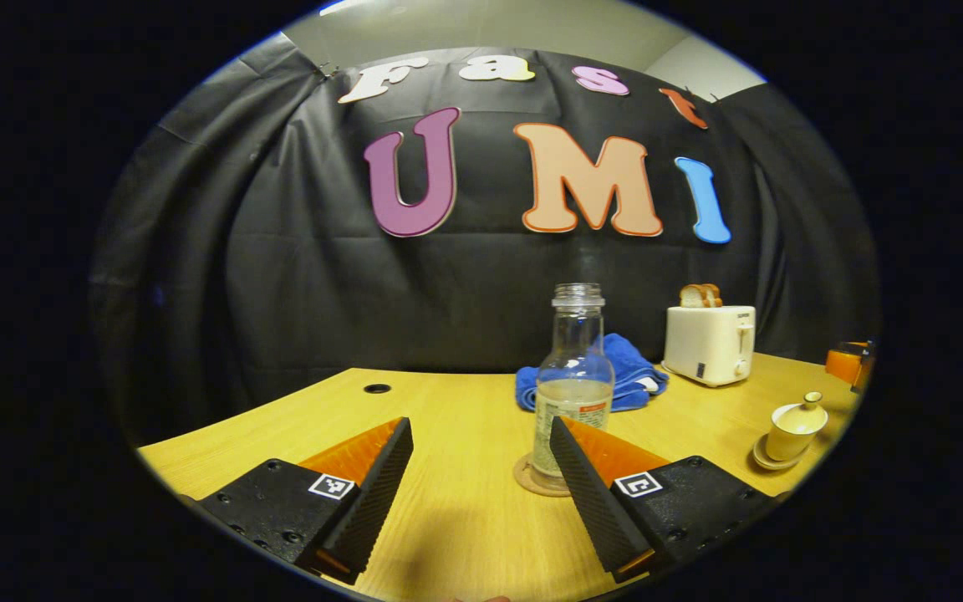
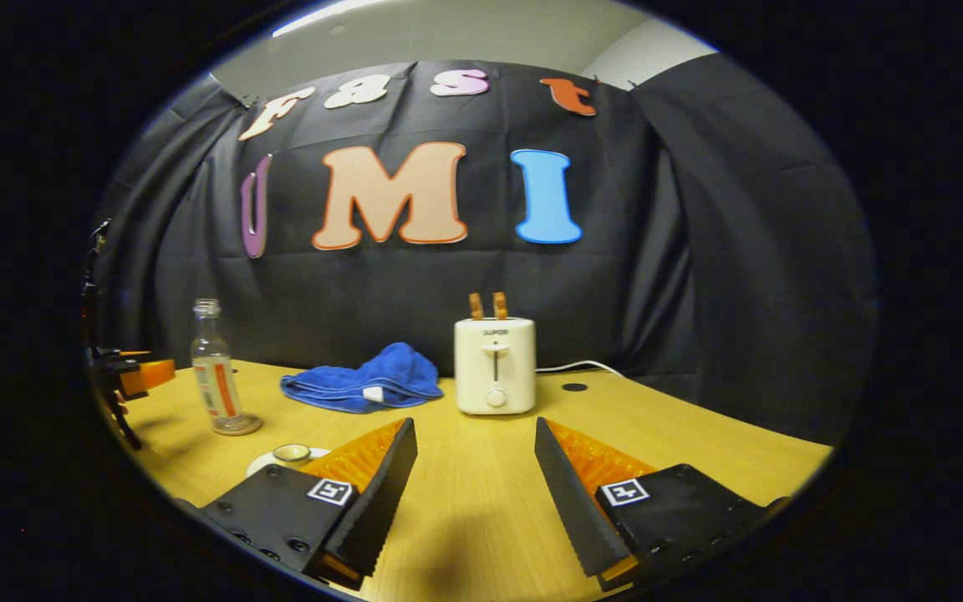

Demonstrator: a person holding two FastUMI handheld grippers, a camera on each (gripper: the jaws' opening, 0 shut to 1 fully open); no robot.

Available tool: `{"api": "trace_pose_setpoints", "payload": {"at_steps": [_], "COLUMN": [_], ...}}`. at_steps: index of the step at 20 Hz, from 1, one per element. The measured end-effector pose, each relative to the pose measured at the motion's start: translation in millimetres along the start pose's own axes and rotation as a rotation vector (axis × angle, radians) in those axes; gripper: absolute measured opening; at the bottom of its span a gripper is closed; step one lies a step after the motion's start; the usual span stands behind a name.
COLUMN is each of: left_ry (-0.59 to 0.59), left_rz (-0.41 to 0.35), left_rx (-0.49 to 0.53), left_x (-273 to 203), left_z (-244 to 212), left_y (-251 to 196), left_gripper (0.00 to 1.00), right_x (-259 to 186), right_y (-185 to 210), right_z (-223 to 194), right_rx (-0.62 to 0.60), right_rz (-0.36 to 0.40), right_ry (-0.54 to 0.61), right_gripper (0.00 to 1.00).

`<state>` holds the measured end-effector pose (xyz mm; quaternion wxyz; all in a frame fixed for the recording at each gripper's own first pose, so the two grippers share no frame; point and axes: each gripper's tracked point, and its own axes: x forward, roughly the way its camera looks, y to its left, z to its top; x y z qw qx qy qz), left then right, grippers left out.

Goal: Open the teacup lid with one hand, grasp the water bottle and pour water into the teacup with the other hand; after pouring, place the water bottle on the coaster and then close the teacup lid.

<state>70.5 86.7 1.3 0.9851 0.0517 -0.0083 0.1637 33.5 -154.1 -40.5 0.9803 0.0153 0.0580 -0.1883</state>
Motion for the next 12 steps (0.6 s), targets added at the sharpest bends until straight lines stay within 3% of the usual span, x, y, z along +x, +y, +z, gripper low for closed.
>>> {"api": "trace_pose_setpoints", "payload": {"at_steps": [2, 5, 7, 9, 12], "left_ry": [0.0, 0.0, 0.0, 0.002, 0.001], "left_rz": [0.063, 0.151, 0.172, 0.178, 0.161], "left_rx": [0.002, 0.006, 0.005, 0.004, 0.005], "left_x": [-7, -15, -18, -18, -18], "left_z": [1, 0, 0, 0, 1], "left_y": [10, 25, 27, 26, 22], "left_gripper": [0.96, 0.96, 0.96, 0.99, 0.96], "right_x": [-1, -1, -1, -2, -1], "right_y": [-11, -23, -26, -27, -27], "right_z": [1, 1, 3, 2, 2], "right_rx": [-0.002, -0.004, -0.005, -0.005, -0.005], "right_rz": [-0.061, -0.126, -0.148, -0.153, -0.153], "right_ry": [-0.003, -0.008, -0.008, -0.008, -0.008], "right_gripper": [0.94, 0.91, 0.94, 0.91, 0.88]}}
